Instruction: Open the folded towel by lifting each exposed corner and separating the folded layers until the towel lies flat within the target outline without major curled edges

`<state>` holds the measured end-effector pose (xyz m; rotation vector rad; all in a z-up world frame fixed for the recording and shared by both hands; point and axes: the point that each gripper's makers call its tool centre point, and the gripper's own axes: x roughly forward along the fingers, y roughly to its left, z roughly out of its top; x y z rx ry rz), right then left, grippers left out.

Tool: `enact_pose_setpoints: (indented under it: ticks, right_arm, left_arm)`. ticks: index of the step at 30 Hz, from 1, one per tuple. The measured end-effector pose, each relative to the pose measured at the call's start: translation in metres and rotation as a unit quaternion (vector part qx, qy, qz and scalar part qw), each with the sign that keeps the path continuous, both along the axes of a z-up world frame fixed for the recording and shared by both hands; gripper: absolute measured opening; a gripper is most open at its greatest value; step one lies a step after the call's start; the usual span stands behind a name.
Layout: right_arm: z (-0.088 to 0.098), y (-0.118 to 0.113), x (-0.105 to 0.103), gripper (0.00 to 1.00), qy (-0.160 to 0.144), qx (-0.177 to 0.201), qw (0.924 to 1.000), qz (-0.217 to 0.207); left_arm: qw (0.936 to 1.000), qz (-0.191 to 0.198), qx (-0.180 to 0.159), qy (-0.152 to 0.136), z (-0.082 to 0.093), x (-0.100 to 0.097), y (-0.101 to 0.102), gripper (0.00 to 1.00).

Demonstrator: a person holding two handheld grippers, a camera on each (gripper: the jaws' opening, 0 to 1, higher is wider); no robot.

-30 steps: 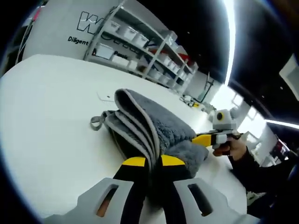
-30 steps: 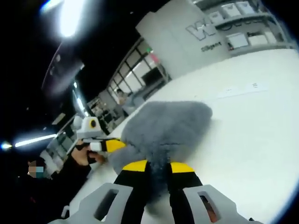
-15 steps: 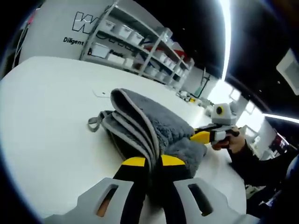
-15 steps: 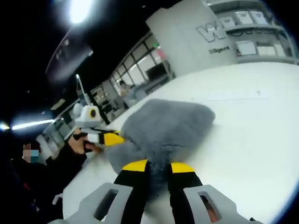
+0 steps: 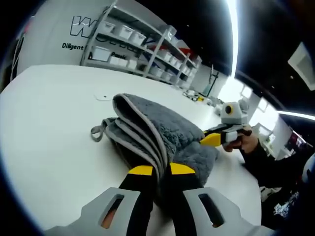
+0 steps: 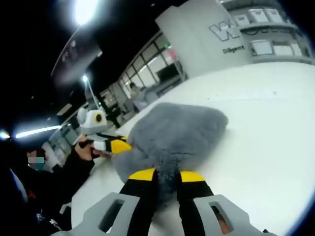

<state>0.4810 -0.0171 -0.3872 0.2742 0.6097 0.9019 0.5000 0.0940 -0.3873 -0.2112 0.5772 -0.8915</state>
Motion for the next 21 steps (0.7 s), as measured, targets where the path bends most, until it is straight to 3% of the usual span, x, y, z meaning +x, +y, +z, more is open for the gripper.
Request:
enact_pose_setpoints:
  ticks: [11, 21]
  right_arm:
    - [-0.001, 0.000, -0.009, 0.12, -0.007, -0.009, 0.9999, 0.012]
    - [-0.002, -0.003, -0.009, 0.13, 0.001, -0.004, 0.9999, 0.014]
  left_arm:
    - [0.9999, -0.013, 0.000, -0.005, 0.000, -0.014, 0.000, 0.08]
    - [0.9998, -0.019, -0.006, -0.004, -0.001, -0.015, 0.004, 0.09]
